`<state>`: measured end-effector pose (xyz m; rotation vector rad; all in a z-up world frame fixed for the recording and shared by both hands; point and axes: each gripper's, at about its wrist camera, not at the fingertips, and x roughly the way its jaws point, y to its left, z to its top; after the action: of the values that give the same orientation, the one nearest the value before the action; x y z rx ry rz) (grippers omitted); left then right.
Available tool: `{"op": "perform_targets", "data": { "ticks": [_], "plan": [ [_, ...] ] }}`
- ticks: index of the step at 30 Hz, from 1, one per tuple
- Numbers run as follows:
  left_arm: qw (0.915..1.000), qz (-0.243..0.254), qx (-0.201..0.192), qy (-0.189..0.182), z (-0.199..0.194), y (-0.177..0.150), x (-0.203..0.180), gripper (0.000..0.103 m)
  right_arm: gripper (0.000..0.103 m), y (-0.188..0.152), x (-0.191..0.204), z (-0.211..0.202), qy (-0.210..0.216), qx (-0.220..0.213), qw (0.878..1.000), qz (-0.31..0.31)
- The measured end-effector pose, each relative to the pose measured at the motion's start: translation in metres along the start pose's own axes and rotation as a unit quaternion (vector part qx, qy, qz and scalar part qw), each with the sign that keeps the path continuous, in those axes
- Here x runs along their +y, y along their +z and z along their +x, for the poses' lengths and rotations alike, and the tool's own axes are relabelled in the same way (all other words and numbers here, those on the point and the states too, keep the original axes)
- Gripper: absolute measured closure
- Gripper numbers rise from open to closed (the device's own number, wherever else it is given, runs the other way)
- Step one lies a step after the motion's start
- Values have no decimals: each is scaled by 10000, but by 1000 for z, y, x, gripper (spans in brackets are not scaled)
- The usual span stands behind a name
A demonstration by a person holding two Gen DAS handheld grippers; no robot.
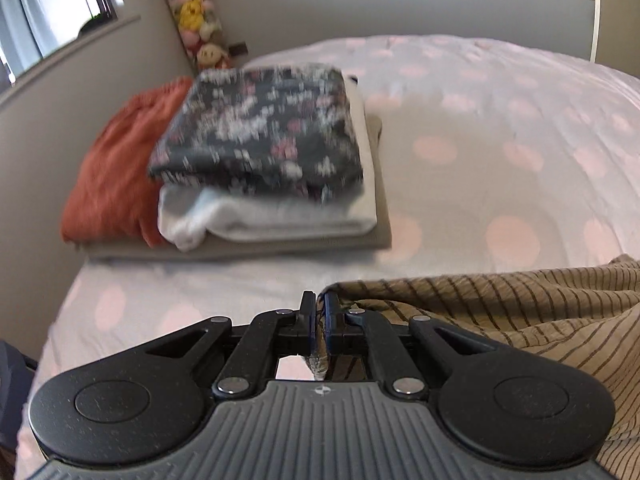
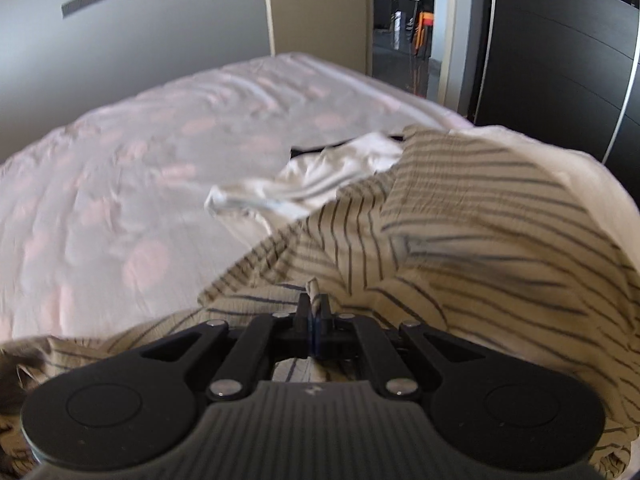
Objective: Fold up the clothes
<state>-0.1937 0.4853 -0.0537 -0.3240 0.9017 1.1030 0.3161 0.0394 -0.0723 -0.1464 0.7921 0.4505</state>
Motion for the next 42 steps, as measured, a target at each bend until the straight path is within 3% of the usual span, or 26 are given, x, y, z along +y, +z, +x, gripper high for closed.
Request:
{"op": "perform_targets", "data": {
  "ticks": [3, 5, 7, 10, 14, 18, 22, 28, 31, 33, 35, 36, 42],
  "plan": [
    [9998, 131, -36, -178, 1, -4, -6, 96, 93, -2, 1, -5, 44, -57, 9998, -212],
    [9993, 248, -133, -262, -5, -2, -12, 93, 78, 1, 5, -14, 45, -209, 9990, -404],
    [9982, 329, -306, -395, -16, -1, -19, 88, 70, 2, 11, -28, 167, -397, 9978, -495],
    [9943, 512, -567, -742, -35, -1, -37, 78, 69, 0, 29, -48, 532, -489, 9958, -557],
    [9824, 854, -672, -1521, -59, -14, -76, 78, 68, -12, 68, -63, 1383, -228, 9883, -598],
    [9686, 1139, -577, -2132, -69, -39, -122, 76, 64, -35, 117, -68, 2229, 203, 9722, -688],
    [9603, 1482, -409, -2328, -66, -58, -166, 73, 58, -62, 165, -70, 2873, 577, 9516, -931],
    [9572, 1335, -224, -2560, -55, -80, -191, 66, 47, -96, 217, -68, 3107, 807, 9349, -1516],
    [9560, 1390, -218, -2575, -48, -92, -194, 66, 50, -104, 230, -58, 3116, 1049, 9312, -1573],
    [9558, 1401, -254, -2574, -46, -96, -192, 66, 60, -109, 235, -54, 3111, 1164, 9297, -1594],
    [9546, 1364, -303, -2632, -46, -97, -188, 66, 87, -114, 236, -54, 3162, 1239, 9275, -1561],
    [9535, 1342, -345, -2678, -46, -97, -186, 65, 90, -116, 235, -56, 3196, 1257, 9266, -1534],
    [9455, 1440, -587, -2860, -56, -100, -185, 58, 97, -132, 223, -92, 3484, 1025, 9212, -1398]
  ]
}}
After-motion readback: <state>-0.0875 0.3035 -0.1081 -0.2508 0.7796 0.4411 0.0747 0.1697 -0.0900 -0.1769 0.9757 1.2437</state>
